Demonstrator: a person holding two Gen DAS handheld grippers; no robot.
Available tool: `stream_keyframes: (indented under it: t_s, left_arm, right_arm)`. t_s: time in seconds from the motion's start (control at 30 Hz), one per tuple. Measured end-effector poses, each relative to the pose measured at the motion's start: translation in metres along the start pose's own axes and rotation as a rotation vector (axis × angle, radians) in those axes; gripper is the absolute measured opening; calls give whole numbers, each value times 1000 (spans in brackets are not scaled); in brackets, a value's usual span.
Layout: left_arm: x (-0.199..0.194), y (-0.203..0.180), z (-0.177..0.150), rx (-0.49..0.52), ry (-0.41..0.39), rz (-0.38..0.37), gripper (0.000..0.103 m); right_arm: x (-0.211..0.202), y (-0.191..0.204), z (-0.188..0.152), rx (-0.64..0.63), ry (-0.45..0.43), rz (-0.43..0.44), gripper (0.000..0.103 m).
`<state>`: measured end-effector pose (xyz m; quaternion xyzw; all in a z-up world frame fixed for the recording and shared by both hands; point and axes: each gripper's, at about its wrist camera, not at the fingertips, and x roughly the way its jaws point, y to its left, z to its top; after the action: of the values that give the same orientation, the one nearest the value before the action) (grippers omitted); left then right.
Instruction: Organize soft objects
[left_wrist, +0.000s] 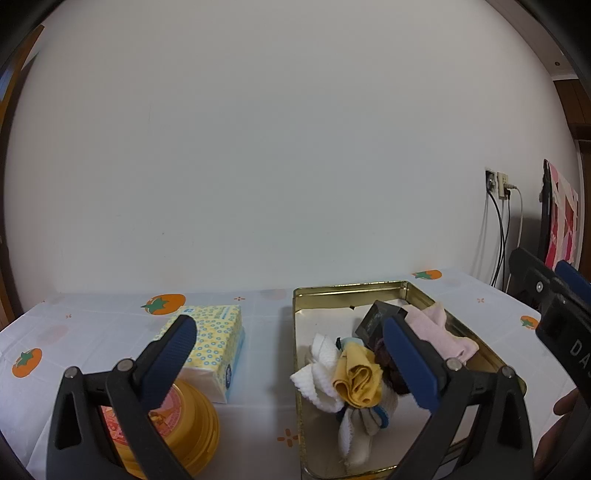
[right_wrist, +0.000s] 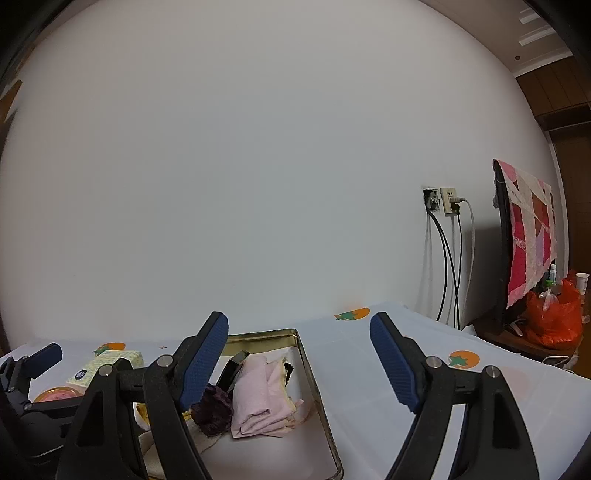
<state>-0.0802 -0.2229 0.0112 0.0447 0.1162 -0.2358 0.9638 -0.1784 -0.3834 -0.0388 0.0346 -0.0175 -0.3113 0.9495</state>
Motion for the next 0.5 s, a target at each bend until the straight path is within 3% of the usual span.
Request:
stream_keyframes:
  t_s: [0.5]
  left_arm:
    - [-1,0,0,0,-1,0,103]
  right_arm:
    - [0,-1,0,-2,-7,10,82]
